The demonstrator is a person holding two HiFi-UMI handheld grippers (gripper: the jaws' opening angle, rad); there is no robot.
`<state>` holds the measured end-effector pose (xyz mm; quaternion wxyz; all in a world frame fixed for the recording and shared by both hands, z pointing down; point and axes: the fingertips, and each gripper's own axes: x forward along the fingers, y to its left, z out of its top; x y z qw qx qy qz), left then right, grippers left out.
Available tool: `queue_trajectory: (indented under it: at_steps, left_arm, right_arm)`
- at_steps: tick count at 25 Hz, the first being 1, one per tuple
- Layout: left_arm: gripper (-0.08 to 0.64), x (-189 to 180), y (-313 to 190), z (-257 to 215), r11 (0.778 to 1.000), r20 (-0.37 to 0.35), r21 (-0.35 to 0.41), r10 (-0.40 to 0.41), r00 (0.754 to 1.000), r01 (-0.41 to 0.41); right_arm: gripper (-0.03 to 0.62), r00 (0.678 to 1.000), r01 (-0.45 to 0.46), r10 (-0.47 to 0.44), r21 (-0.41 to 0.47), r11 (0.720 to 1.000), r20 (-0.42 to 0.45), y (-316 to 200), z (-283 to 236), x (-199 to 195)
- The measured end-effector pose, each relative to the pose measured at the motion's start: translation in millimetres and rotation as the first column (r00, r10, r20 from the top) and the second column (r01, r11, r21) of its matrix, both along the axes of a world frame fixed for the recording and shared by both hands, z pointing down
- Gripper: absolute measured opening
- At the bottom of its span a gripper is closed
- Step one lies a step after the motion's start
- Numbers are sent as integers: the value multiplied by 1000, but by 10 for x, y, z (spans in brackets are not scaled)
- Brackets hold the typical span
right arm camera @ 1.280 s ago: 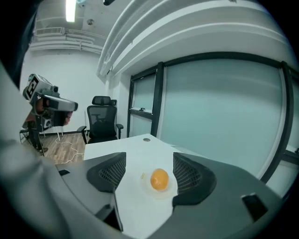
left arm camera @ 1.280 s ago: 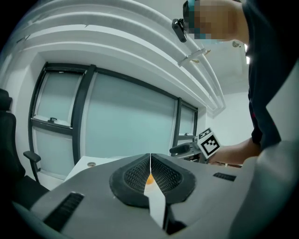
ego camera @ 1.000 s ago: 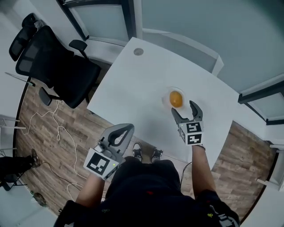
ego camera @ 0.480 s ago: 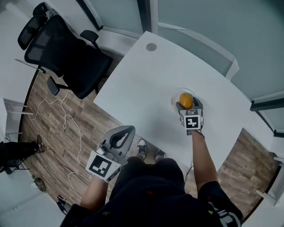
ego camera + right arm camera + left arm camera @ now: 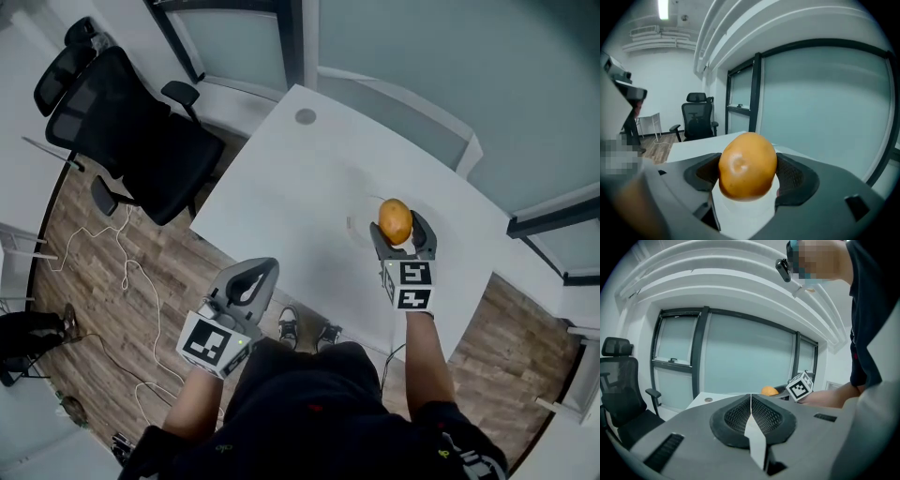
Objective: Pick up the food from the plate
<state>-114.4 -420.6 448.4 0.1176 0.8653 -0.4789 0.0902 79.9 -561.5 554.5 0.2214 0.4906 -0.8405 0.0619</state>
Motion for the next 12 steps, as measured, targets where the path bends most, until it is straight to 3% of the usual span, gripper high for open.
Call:
queue_trajectory:
  at_steps: [5, 12]
  left_arm:
    - [23, 78, 5, -216, 996, -12, 63, 60, 998, -60]
    - [23, 253, -9, -779, 976, -37, 173, 143, 989, -135]
  right_arm:
    - [374, 989, 34, -47, 96, 995, 138, 423, -981, -89]
    - [374, 982, 29, -69, 222, 975, 177, 1015, -1829, -108]
